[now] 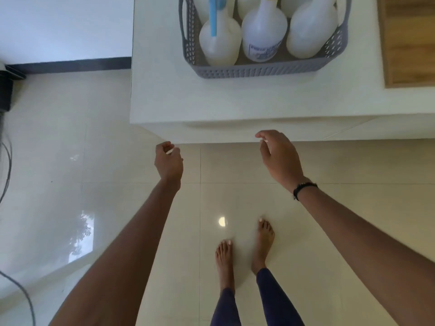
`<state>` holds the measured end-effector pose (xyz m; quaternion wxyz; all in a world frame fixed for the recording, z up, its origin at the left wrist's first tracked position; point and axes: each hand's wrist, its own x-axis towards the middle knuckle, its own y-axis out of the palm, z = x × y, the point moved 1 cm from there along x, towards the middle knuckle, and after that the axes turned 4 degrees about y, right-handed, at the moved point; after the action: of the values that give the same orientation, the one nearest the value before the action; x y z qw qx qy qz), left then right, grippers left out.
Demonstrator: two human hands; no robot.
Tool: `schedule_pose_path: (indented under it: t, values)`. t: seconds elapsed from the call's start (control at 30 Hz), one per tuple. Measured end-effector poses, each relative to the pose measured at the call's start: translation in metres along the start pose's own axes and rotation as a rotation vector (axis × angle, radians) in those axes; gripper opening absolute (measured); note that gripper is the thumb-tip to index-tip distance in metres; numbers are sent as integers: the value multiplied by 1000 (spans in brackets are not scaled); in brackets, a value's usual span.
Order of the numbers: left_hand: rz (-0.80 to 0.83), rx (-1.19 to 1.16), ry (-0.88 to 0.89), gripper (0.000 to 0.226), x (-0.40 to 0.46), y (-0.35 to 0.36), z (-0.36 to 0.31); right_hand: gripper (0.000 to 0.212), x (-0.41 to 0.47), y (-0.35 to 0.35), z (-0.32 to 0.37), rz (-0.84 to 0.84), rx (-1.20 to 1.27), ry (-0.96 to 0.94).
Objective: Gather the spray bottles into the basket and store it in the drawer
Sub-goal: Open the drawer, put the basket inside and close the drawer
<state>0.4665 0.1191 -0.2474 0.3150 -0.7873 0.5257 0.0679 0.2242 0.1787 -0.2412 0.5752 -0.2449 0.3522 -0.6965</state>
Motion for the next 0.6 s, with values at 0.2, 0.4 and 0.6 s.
schedule_pose_path:
  t: [0.2, 0.4, 0.6]
  values:
    - [-18, -10, 53, 52, 51, -24, 17, 27, 8, 46, 21, -53, -225, -244]
    - [77, -117, 168, 57, 87, -27, 18, 34, 13, 70, 39, -159, -313, -287]
    - [67, -156, 258, 54, 101, -22, 28, 37, 17, 83, 45, -239, -316, -281]
